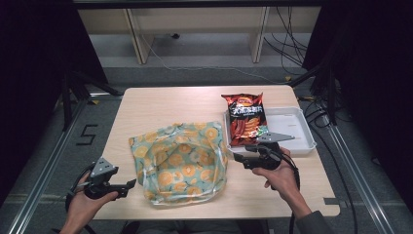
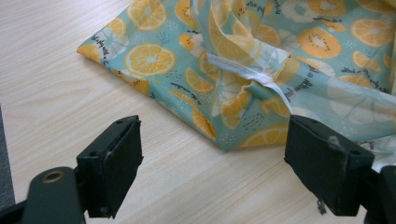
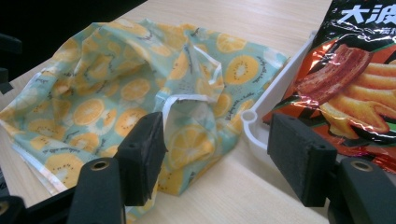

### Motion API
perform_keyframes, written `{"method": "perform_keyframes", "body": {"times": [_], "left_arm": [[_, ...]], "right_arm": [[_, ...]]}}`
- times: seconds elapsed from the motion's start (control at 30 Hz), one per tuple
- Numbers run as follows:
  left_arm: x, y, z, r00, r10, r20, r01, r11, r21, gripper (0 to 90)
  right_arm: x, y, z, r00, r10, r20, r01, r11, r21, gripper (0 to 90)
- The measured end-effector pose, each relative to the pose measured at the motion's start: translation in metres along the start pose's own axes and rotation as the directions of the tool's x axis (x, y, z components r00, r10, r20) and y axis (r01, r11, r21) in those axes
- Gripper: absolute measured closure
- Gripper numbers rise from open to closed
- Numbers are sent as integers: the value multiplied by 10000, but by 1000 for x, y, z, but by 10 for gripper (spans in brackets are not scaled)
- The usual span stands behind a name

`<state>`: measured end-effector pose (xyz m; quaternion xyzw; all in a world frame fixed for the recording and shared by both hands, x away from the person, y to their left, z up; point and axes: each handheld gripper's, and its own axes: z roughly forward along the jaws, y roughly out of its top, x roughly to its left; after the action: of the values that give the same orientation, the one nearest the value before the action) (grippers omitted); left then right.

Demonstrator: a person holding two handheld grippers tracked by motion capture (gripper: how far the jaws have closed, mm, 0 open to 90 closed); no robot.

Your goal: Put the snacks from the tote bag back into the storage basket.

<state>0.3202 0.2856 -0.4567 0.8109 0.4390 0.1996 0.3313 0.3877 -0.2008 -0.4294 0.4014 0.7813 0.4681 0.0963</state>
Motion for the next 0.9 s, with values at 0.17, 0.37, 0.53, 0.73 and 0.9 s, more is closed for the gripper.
{"method": "perform_keyframes", "body": {"times": [0.17, 0.37, 0.53, 0.73, 0.9], "left_arm": [[-1, 0, 1, 9999, -120, 38, 120, 9999, -118, 185], [0, 0, 0, 10000, 3, 57, -3, 10000, -50, 185], [0, 0, 0, 10000, 28, 71, -28, 10000, -39, 185], [0, 0, 0, 10000, 35, 17, -35, 10000, -53, 185], [0, -1, 0, 10000, 41, 18, -41, 10000, -61, 185]], "right_arm": [[2, -2, -2, 9999, -99, -21, 99, 9999, 66, 358], [4, -7, -4, 9999, -173, -12, 173, 9998, 50, 347], [5, -10, -7, 9997, -251, -79, 251, 9997, 64, 339], [8, -16, -10, 9997, -210, -88, 211, 9997, 148, 327], [8, -22, -10, 9992, -395, 1, 395, 9989, 256, 314]]}}
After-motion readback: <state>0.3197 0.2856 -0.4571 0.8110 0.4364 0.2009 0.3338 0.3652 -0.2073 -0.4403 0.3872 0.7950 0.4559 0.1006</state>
